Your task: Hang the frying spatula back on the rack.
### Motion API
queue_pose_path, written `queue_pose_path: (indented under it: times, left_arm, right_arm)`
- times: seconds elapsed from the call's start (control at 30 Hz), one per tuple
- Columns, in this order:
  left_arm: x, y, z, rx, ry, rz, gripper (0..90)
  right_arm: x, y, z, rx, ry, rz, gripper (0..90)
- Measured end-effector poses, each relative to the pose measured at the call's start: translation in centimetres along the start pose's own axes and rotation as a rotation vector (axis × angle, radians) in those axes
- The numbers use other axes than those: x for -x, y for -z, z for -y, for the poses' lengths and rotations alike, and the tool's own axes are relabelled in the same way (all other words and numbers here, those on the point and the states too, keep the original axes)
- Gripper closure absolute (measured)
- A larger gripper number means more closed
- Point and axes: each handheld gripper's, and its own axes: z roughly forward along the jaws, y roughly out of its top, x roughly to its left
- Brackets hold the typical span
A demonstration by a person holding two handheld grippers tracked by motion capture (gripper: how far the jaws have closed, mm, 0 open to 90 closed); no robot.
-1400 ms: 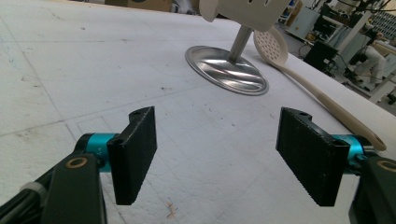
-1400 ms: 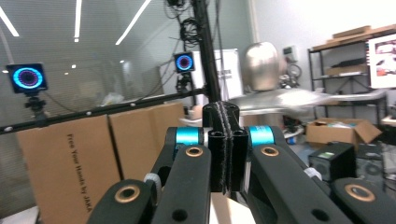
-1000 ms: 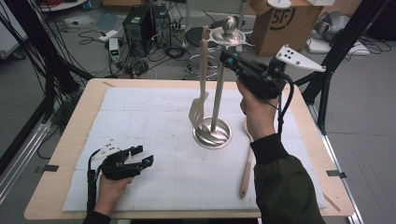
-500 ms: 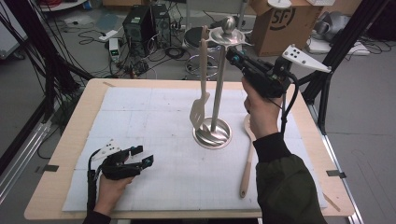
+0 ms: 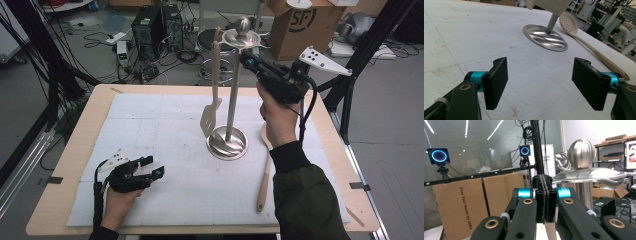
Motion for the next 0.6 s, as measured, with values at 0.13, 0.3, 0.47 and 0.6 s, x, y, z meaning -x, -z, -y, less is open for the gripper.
queue_pose_path:
  times: [0.13, 0.3, 0.47, 0.6]
  left_arm:
    - [0.01, 0.02, -0.01, 0.001, 0.0, -0.001, 29.5]
    - [0.04, -0.02, 0.0, 0.001, 0.001, 0.0, 29.6]
    - [0.03, -0.02, 0.0, 0.001, 0.001, 0.0, 29.6]
    - [0.04, -0.02, 0.0, 0.001, 0.001, 0.0, 29.6]
  right_arm:
    - [-0.24, -0.09, -0.01, -0.002, 0.01, -0.002, 90.0]
    - [-0.46, -0.32, 0.03, -0.007, 0.013, -0.007, 90.0]
    - [-0.77, -0.58, 0.02, -0.014, 0.024, -0.012, 90.0]
    - [-0.81, -0.68, 0.03, -0.016, 0.027, -0.012, 90.0]
